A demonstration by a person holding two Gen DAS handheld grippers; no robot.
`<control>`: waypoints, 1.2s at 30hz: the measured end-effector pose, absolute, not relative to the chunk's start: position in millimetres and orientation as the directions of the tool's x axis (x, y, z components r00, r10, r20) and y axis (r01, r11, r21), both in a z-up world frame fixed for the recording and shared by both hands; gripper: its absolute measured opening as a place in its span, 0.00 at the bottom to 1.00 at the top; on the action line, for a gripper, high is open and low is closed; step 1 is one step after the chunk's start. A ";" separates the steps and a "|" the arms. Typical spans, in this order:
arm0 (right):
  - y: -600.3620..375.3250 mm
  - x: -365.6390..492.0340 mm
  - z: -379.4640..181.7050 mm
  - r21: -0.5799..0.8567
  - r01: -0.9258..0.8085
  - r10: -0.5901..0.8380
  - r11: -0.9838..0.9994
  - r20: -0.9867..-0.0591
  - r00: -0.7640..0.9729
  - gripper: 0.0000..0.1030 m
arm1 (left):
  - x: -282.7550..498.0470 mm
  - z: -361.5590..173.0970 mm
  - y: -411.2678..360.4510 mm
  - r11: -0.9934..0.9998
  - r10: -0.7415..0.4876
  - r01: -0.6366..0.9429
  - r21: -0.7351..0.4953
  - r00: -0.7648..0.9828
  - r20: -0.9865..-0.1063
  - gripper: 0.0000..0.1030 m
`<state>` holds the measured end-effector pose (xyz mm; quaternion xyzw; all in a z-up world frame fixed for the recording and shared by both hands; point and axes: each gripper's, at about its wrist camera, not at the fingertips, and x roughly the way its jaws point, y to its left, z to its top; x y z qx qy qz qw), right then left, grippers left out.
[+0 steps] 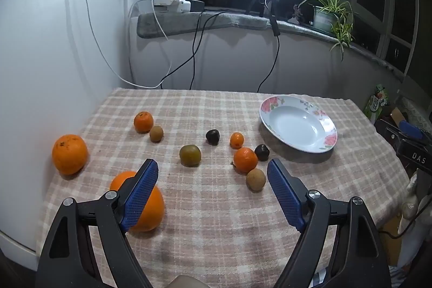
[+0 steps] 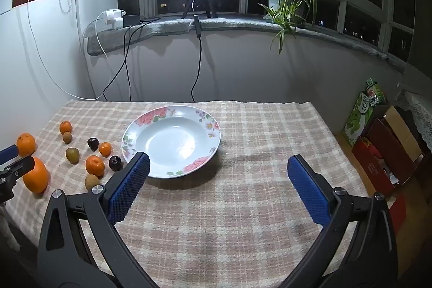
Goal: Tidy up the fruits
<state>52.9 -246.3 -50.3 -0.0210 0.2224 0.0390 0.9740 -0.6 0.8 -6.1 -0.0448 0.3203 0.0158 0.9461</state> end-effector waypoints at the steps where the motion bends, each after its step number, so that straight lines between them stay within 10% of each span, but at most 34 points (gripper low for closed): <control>1: -247.1 52.4 -49.9 -0.022 -0.086 0.068 0.996 -0.435 0.898 1.00 | -0.6 -6.3 0.7 0.996 0.001 -0.057 -0.074 0.794 -0.608 0.81; 36: -244.5 51.9 -51.9 -0.017 -0.092 0.075 0.996 -0.439 0.895 1.00 | -1.9 -6.0 0.7 0.993 0.005 -0.074 -0.088 0.794 -0.608 0.81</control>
